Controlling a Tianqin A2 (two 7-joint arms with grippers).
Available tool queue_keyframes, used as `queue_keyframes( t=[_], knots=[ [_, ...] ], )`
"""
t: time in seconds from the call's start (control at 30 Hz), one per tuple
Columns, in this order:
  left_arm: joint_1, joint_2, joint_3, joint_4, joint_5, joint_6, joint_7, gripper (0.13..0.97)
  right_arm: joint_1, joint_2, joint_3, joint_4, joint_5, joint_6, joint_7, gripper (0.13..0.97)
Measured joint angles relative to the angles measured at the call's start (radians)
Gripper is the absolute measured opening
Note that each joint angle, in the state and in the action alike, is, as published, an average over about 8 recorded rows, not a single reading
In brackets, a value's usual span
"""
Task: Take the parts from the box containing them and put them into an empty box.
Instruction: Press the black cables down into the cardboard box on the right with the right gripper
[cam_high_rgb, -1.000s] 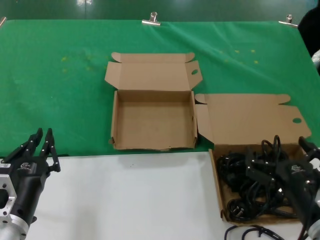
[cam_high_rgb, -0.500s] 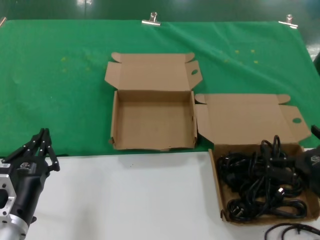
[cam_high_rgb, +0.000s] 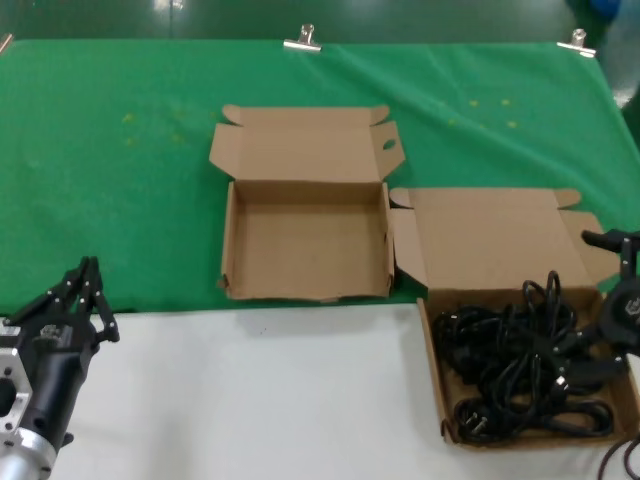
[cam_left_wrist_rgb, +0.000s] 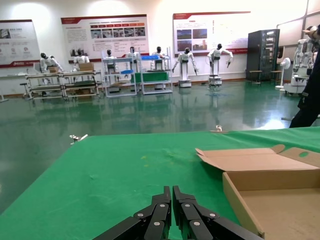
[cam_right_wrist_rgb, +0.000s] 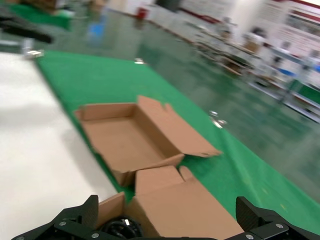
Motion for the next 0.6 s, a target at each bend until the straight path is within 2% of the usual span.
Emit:
queue_keyframes(
  t=[0.3, 0.6],
  knots=[
    [0.0, 0.0, 0.0, 0.0, 0.0, 0.0, 0.0, 0.168, 0.222, 0.066, -0.083, -0.136, 0.005, -0.335, -0.208, 0.966],
    [0.0, 0.0, 0.0, 0.0, 0.0, 0.0, 0.0, 0.168, 0.481, 0.035, -0.211, -0.356, -0.109, -0.557, -0.532, 0.966]
  ],
)
